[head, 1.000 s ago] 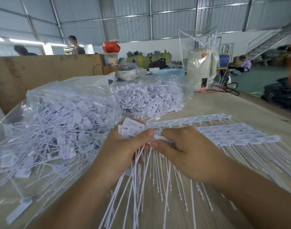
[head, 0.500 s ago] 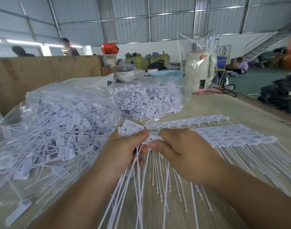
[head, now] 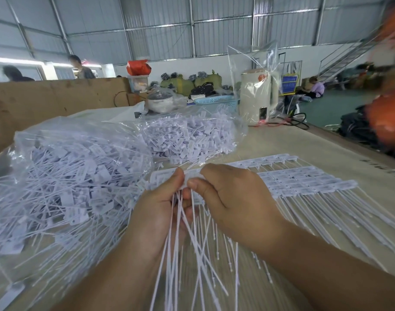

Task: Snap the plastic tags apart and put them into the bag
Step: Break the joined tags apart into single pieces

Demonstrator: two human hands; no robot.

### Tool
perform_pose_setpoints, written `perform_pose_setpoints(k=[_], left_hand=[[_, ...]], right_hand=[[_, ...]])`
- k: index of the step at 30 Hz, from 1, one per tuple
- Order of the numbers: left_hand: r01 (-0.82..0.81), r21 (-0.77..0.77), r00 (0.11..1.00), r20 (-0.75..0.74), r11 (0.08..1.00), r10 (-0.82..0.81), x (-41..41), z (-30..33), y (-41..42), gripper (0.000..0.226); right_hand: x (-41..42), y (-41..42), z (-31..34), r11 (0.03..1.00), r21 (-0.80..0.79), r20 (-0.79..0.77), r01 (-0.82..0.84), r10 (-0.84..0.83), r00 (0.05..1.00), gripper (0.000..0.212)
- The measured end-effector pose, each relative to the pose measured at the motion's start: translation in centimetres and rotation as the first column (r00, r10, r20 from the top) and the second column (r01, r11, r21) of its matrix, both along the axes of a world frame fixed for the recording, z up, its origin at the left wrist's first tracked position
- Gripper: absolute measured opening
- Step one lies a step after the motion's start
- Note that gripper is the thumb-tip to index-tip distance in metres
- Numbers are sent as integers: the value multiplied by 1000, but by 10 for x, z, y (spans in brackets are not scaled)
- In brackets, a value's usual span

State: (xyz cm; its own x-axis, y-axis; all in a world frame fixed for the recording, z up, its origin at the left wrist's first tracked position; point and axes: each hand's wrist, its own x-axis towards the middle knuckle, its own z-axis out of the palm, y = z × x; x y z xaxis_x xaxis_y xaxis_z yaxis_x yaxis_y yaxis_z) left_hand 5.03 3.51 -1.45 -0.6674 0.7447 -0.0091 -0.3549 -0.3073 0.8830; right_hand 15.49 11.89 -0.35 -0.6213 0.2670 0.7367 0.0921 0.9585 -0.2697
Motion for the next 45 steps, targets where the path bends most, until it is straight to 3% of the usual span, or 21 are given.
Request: perform_pose_setpoints(k=[6,9,12,14,20,26,30,39,45], left_hand=[[-18,71,974,229,997,1,-8,6,-8,30],[-14,-2,997,77,1000,14,-15,1,-9,34],[25,-92,988,-149,995,-39,-12,-1,-9,38],[70,-122,972,-215,990,-95,-12,-2,-9,39],[170,-80,954,-235,982,-184,-15,-7,-9,36],[228,-108,894,-371,968,-252,-16,-3,-12,26],[143,-84,907,-386,986,-165,-14,0,-12,6],[-76,-89,917,-399,993,34,-25,2,-13,12],[-24,-89,886,-464,996,-20,-24,0,-17,13]], right_hand=[[6,5,8,997,-59,-204,43,-54,977,39],[12,12,11,994,-109,-190,-16,-5,982,41],[11,10,5,984,-161,-68,-81,71,995,39],[8,7,1,984,-166,11,-71,74,997,30],[4,8,-8,960,-250,184,-126,175,967,41],[3,9,-10,938,-295,225,-185,256,940,50],[3,9,-11,940,-299,255,-165,245,935,59],[7,16,-4,937,-336,259,-93,187,948,53],[7,16,-4,945,-310,268,-106,194,944,48]])
